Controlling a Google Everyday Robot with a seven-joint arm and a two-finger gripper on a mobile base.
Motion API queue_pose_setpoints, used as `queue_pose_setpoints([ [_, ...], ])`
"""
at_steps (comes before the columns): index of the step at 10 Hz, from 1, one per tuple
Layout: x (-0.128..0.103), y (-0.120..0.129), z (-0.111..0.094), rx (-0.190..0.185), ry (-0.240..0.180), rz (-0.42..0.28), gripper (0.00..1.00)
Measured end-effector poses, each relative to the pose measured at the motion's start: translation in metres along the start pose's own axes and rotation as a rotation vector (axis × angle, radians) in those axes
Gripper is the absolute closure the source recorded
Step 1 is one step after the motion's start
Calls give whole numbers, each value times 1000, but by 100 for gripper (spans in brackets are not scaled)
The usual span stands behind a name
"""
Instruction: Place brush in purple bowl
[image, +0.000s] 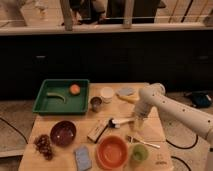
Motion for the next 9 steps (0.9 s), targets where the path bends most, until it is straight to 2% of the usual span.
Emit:
queue_pose_setpoints([
  [9, 1, -3, 1, 2, 2, -10, 20],
])
